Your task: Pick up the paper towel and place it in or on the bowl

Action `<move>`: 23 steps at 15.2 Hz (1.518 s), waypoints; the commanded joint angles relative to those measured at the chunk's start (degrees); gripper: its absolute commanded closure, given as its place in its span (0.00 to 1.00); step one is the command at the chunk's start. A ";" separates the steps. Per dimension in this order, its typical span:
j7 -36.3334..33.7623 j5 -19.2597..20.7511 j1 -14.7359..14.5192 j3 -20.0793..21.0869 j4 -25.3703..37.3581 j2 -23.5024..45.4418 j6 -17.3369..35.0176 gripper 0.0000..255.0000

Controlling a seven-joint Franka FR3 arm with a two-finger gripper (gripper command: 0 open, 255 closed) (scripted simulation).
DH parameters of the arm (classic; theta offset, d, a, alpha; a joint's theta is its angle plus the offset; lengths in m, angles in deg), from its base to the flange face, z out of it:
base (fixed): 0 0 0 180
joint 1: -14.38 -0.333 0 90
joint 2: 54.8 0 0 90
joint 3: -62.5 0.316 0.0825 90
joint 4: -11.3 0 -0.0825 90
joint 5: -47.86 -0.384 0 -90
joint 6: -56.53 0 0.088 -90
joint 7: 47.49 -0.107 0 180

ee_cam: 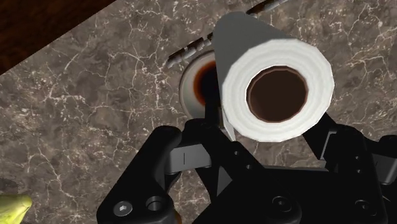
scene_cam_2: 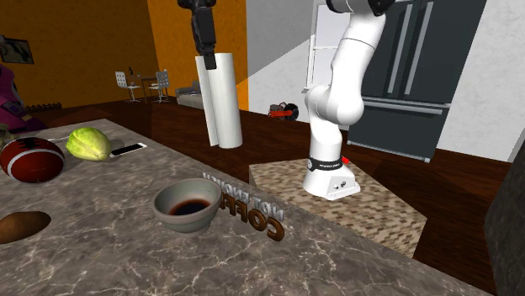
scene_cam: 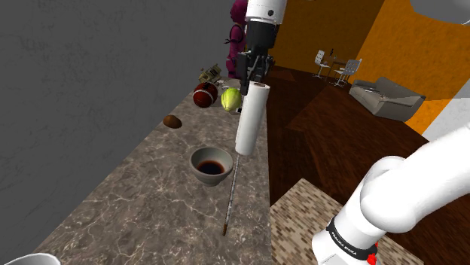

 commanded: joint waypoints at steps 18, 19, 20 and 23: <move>-3.20 3.52 -0.19 2.21 19.29 19.43 0.08 1.00; -3.10 3.48 -0.18 2.20 18.27 19.22 0.90 1.00; -3.00 3.44 -0.18 2.19 17.26 19.03 1.71 1.00; -2.73 3.33 -0.17 2.18 14.37 18.54 4.12 1.00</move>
